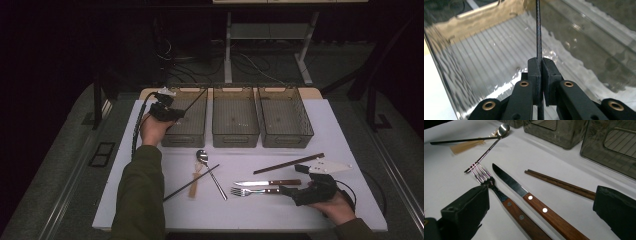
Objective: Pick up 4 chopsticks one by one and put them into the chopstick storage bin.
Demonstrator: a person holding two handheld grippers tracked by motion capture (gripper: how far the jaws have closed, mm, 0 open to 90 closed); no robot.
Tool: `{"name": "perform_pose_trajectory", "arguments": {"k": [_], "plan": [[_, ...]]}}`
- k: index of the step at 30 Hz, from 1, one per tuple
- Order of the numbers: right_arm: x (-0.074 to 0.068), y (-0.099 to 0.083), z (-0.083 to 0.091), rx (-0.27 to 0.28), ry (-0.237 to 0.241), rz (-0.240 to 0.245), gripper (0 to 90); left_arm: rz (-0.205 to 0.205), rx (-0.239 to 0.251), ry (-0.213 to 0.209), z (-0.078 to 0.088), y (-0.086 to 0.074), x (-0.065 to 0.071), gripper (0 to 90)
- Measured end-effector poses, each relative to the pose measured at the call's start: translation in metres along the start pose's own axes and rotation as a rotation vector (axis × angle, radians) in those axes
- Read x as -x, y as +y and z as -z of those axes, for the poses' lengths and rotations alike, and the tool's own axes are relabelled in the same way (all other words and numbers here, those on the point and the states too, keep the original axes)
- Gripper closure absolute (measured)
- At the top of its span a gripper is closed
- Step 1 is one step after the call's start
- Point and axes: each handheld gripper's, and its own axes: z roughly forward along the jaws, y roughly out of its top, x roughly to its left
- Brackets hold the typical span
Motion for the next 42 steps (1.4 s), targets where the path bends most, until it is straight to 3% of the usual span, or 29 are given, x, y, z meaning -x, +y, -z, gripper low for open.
{"name": "perform_pose_trajectory", "arguments": {"k": [9, 11, 18, 24, 30, 37, 42], "plan": [[0.000, 0.000, 0.000, -0.002, 0.001, -0.001, 0.8, 0.012, -0.024, 0.014, 0.000, -0.003, -0.004, 83.9], [0.000, 0.000, 0.000, -0.001, 0.001, 0.000, 0.8, 0.019, -0.021, 0.020, 0.001, -0.003, -0.004, 78.3], [0.000, 0.000, 0.000, 0.001, 0.001, 0.002, 0.8, 0.006, 0.001, 0.016, 0.003, 0.000, -0.001, 70.6], [0.000, 0.000, 0.000, 0.001, 0.002, 0.003, 0.8, -0.031, 0.002, 0.003, 0.008, 0.004, 0.008, 60.4], [0.000, 0.000, 0.000, 0.004, 0.001, -0.001, 0.8, -0.025, 0.046, -0.055, 0.016, 0.007, 0.014, 52.0], [0.000, 0.000, 0.001, 0.009, 0.004, -0.001, 0.8, -0.074, 0.066, -0.085, 0.030, 0.009, 0.027, 44.5], [0.000, 0.001, 0.000, 0.008, 0.001, -0.010, 0.8, -0.090, 0.086, -0.135, 0.037, 0.006, 0.038, 41.0]]}}
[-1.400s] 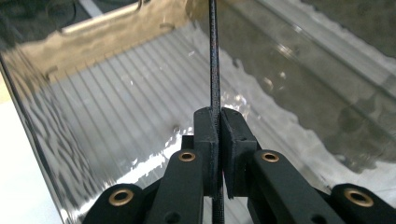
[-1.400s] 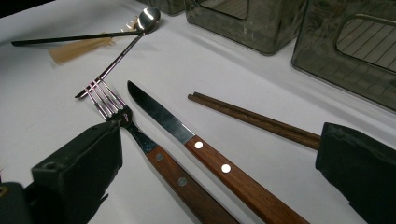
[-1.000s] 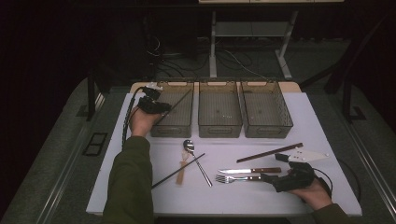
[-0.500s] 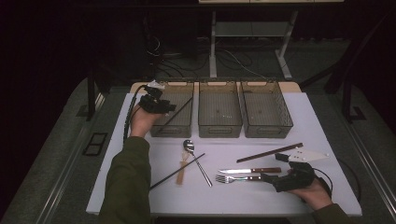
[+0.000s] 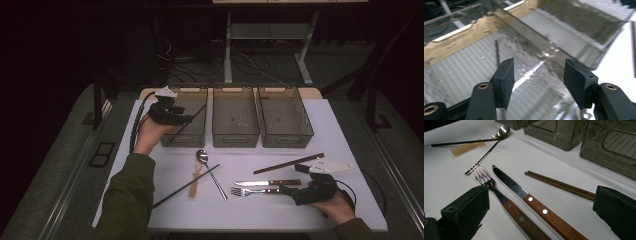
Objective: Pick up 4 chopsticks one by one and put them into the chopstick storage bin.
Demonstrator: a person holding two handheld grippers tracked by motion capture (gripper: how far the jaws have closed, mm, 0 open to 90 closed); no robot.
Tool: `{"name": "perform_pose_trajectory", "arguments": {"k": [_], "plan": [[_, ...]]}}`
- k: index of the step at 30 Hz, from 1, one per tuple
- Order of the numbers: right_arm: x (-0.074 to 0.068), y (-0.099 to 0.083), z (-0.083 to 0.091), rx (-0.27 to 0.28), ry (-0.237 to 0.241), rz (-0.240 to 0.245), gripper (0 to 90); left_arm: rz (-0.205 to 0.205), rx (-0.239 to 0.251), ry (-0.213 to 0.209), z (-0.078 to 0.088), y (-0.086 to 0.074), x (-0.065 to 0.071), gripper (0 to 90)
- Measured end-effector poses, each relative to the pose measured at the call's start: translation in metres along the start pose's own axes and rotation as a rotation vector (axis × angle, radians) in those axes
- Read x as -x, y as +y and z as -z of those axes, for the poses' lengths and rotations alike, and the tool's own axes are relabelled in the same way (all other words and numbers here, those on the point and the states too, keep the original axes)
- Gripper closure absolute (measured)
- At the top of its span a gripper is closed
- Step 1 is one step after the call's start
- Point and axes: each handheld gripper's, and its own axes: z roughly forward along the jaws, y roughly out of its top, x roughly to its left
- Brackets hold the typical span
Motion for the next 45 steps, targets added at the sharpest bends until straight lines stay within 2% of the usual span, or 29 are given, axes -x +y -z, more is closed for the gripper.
{"name": "perform_pose_trajectory", "arguments": {"k": [4, 11, 17, 27, 29, 33, 45], "plan": [[0.000, 0.000, 0.000, 0.002, 0.000, 0.001, 0.8, -0.015, 0.003, -0.022, 0.005, -0.004, 0.007, 38.1], [0.000, 0.000, 0.000, 0.000, -0.001, 0.001, 0.8, -0.049, 0.018, -0.031, 0.013, -0.014, 0.023, 31.6], [0.001, 0.000, 0.000, 0.001, -0.004, 0.002, 0.8, -0.068, 0.004, -0.038, 0.016, -0.024, 0.037, 23.3], [0.001, 0.000, 0.000, -0.001, -0.005, 0.001, 0.8, -0.086, 0.012, -0.042, 0.020, -0.046, 0.051, 6.5], [0.001, 0.000, 0.000, 0.001, -0.007, 0.002, 0.8, -0.085, 0.006, -0.039, 0.019, -0.050, 0.054, 0.1], [0.000, 0.000, 0.000, -0.003, -0.006, 0.002, 0.8, -0.079, 0.012, -0.034, 0.021, -0.059, 0.058, 0.0], [0.000, 0.000, 0.001, 0.002, -0.007, 0.003, 0.8, -0.112, 0.011, -0.048, 0.028, -0.085, 0.079, 0.0]]}}
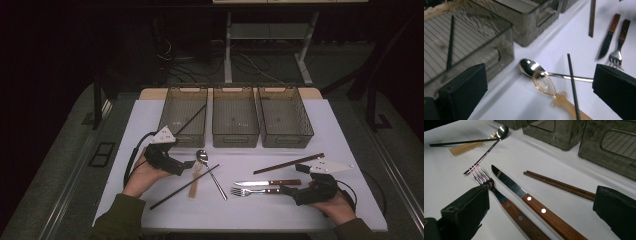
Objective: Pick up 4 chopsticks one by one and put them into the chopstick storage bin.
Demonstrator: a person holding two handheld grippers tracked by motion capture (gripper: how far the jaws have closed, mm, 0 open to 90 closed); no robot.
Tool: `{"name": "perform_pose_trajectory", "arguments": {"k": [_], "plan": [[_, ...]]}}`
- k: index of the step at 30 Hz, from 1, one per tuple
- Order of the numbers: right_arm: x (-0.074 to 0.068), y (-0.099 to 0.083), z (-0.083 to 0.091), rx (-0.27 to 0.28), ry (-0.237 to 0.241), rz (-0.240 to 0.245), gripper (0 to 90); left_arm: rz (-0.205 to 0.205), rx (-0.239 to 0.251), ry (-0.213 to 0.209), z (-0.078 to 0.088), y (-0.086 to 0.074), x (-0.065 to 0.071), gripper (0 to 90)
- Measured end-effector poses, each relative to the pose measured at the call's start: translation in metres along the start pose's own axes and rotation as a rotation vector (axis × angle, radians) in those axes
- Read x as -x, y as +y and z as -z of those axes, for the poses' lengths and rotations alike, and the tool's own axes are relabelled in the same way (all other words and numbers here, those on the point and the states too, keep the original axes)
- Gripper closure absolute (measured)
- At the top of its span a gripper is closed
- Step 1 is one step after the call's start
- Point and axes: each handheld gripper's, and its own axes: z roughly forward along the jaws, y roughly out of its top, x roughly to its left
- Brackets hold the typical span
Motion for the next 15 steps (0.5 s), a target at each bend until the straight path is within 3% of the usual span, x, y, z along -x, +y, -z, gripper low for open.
{"name": "perform_pose_trajectory", "arguments": {"k": [15], "plan": [[0.000, 0.000, 0.001, 0.003, -0.007, -0.001, 0.8, 0.008, -0.017, -0.023, 0.003, -0.030, 0.023, 0.0]]}}
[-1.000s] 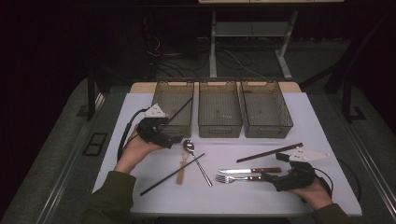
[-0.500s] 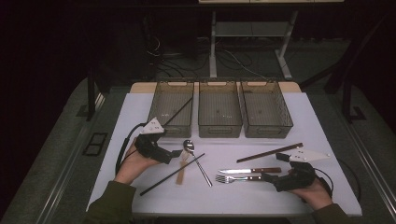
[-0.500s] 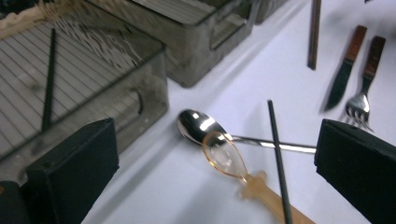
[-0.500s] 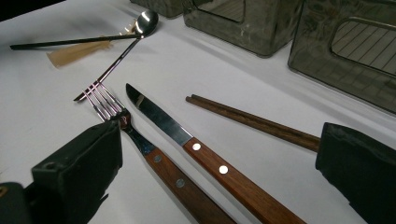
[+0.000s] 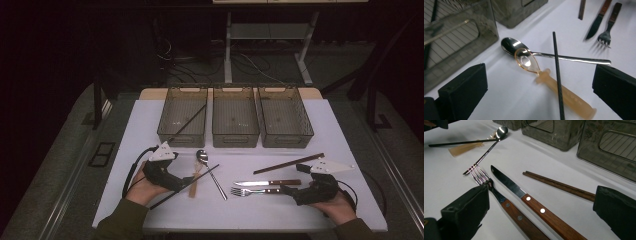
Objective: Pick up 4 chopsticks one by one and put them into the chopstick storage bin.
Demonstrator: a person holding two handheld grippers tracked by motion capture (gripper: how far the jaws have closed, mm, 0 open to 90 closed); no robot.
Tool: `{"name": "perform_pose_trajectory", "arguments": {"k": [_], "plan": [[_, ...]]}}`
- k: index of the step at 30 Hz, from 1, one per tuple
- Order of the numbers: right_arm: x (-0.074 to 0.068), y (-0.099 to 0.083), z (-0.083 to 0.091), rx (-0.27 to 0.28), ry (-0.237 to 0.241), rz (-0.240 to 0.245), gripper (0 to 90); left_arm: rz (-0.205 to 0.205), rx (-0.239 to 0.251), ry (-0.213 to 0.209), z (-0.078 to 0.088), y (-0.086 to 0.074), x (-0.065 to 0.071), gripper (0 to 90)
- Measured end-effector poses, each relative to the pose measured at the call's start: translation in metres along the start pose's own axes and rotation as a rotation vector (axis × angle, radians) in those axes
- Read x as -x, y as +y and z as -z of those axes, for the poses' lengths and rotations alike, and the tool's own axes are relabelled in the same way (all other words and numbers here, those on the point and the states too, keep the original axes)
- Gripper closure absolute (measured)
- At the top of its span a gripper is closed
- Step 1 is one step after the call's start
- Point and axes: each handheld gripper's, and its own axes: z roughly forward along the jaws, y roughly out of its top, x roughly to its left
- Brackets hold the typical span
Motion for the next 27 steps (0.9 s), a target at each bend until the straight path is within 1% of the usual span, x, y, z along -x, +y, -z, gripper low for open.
{"name": "perform_pose_trajectory", "arguments": {"k": [2, 5, 7, 9, 11, 14, 17, 18, 22, 25, 26, 27], "plan": [[0.000, 0.000, 0.000, 0.001, 0.000, -0.001, 0.8, -0.005, -0.012, -0.003, 0.000, -0.004, 0.002, 0.0], [-0.001, 0.000, 0.001, 0.000, -0.001, 0.000, 0.8, -0.010, -0.026, -0.018, 0.000, -0.010, 0.005, 0.6], [-0.001, 0.000, 0.001, 0.002, -0.002, -0.003, 0.8, 0.000, -0.023, -0.025, 0.001, -0.013, 0.007, 3.7], [0.000, 0.000, 0.001, 0.002, -0.002, 0.001, 0.8, 0.004, -0.025, -0.021, 0.001, -0.015, 0.007, 7.5], [0.000, 0.000, 0.001, -0.001, -0.001, 0.004, 0.8, 0.001, -0.013, -0.025, 0.002, -0.014, 0.006, 12.4], [-0.001, 0.000, 0.000, -0.001, 0.000, 0.004, 0.8, -0.001, -0.016, -0.029, 0.003, -0.015, 0.005, 18.9], [-0.001, 0.000, 0.000, -0.001, -0.001, 0.005, 0.8, -0.005, -0.016, -0.043, 0.005, -0.016, 0.004, 30.1], [-0.001, 0.000, 0.000, -0.001, -0.001, 0.006, 0.8, -0.004, -0.018, -0.045, 0.005, -0.016, 0.004, 33.5], [-0.001, 0.000, 0.000, -0.002, -0.001, 0.004, 0.8, -0.018, -0.037, -0.059, 0.005, -0.017, 0.004, 45.6], [-0.001, 0.000, 0.000, -0.003, -0.001, 0.006, 0.8, -0.026, -0.048, -0.067, 0.004, -0.017, 0.005, 51.0], [-0.001, 0.000, 0.000, -0.003, -0.002, 0.005, 0.8, -0.019, -0.051, -0.074, 0.003, -0.018, 0.005, 52.5], [-0.001, 0.000, 0.000, -0.003, -0.002, 0.005, 0.8, -0.022, -0.056, -0.082, 0.003, -0.018, 0.005, 55.1]]}}
